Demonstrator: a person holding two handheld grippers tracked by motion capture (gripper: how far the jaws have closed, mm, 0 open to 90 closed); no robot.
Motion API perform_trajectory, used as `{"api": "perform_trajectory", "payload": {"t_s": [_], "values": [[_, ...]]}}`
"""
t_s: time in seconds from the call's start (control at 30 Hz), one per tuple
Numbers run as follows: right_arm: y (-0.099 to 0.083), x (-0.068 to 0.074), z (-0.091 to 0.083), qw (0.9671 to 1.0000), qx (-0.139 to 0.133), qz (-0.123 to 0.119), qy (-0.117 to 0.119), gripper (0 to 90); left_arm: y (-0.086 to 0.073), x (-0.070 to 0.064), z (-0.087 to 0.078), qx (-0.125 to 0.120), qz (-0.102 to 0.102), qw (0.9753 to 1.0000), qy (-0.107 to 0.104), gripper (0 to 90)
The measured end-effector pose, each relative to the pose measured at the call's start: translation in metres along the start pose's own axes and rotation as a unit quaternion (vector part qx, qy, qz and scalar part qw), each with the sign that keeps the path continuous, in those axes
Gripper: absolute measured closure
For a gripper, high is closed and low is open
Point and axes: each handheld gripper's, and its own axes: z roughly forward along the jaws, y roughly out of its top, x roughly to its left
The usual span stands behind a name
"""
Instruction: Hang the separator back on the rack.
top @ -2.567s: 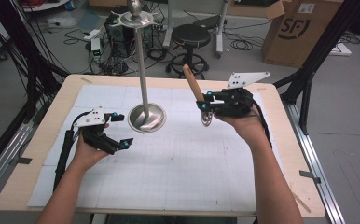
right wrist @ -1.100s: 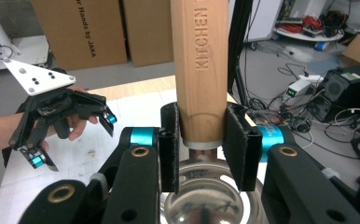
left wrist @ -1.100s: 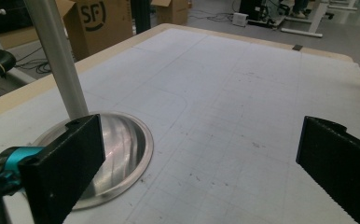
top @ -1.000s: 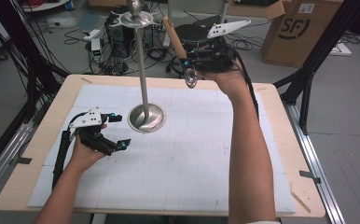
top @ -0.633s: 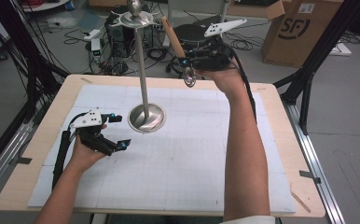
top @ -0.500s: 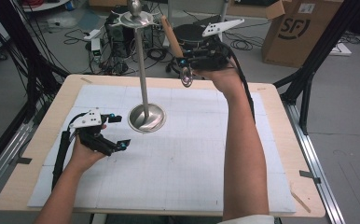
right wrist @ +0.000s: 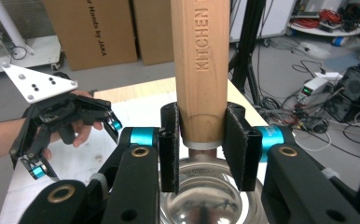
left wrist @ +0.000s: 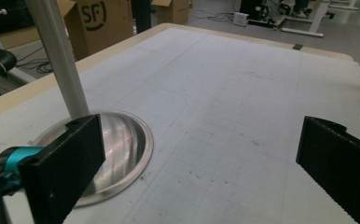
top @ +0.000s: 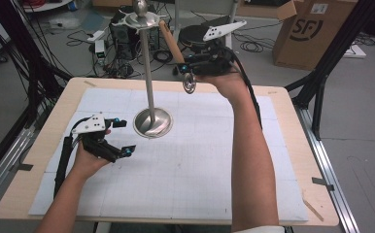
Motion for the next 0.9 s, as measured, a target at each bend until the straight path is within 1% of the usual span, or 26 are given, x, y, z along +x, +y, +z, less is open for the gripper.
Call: {"api": "perform_trajectory", "payload": {"t_s": [0.07,0.2,0.27,0.3,0.33,0.4,0.53,0.6,0.7,0.73,0.8,0.9], "values": [[0.001,0.001,0.001,1.0,0.001,-0.001,0.001,68.8,0.0,0.001,0.0,0.002,0.001,1.0,0.0,1.7],[0.001,0.002,0.005,1.0,0.004,-0.005,0.003,68.8,0.0,0.001,0.0,-0.003,-0.001,1.0,0.0,1.7],[0.001,0.002,0.007,1.0,0.007,-0.001,0.004,68.8,0.0,0.001,0.0,-0.001,-0.001,1.0,0.0,1.7],[0.0,0.002,0.007,1.0,0.008,-0.003,0.002,68.8,0.0,0.001,0.0,0.0,-0.001,1.0,0.0,1.7],[0.0,0.002,0.008,0.9999,0.01,0.001,0.003,68.7,0.0,0.0,0.0,-0.001,-0.001,1.0,0.0,1.7],[0.0,0.003,0.009,0.9999,0.012,0.0,0.002,68.8,0.0,0.0,0.0,-0.002,0.001,1.0,0.0,1.7],[0.001,0.003,0.012,0.9999,0.013,0.002,0.002,68.8,0.0,0.001,0.0,0.004,0.001,1.0,-0.001,1.7],[0.001,0.002,0.013,0.9999,0.015,-0.001,0.001,68.8,0.0,0.001,0.0,0.003,0.001,1.0,0.0,1.7],[0.002,0.003,0.016,0.9999,0.016,0.001,0.001,68.7,0.0,0.001,0.0,-0.001,0.001,1.0,0.001,1.7],[0.002,0.002,0.017,0.9998,0.018,-0.002,0.0,68.8,0.0,0.001,0.0,0.0,0.0,1.0,0.0,1.7],[0.002,0.002,0.019,0.9998,0.019,0.0,0.0,68.8,-0.001,0.002,-0.001,0.003,0.001,1.0,0.002,1.7],[0.003,0.003,0.021,0.9998,0.019,0.002,0.001,68.7,0.0,0.0,-0.001,0.0,0.001,1.0,0.0,1.7]]}}
